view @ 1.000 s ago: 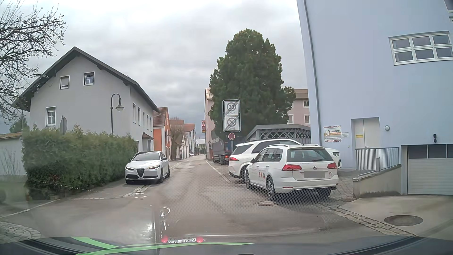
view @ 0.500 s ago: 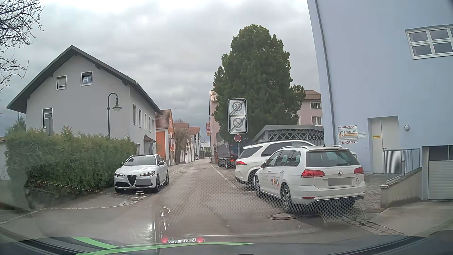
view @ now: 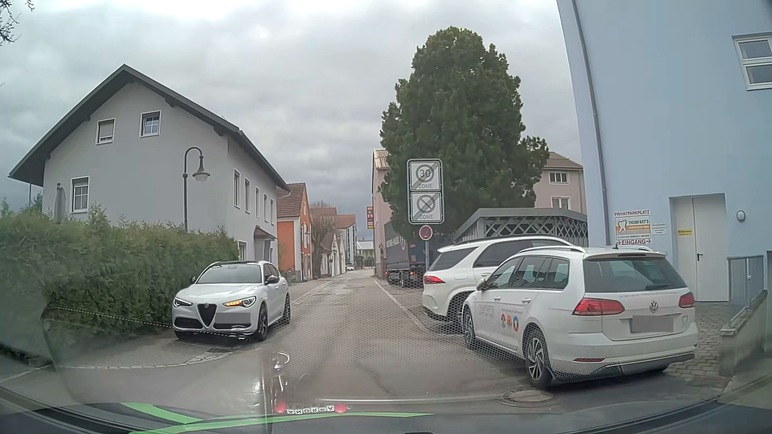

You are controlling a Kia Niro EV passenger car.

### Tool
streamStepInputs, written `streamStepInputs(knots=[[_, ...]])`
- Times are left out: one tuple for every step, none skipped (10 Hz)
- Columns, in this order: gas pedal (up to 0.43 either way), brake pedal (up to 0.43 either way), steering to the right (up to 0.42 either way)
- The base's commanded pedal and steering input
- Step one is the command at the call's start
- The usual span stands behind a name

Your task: Follow the waypoints while adhering to traffic rules and regulations

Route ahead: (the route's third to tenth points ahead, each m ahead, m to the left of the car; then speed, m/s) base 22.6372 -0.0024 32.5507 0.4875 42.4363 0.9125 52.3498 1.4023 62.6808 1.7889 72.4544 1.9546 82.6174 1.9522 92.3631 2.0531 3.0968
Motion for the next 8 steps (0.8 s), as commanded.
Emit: streamStepInputs(knots=[[0.177, 0.000, -0.100], [0.130, 0.000, -0.094], [0.098, 0.000, -0.091], [0.047, 0.000, -0.087], [0.008, 0.000, -0.079], [0.008, 0.000, -0.070], [0.008, 0.000, -0.060], [0.008, 0.000, -0.052]])
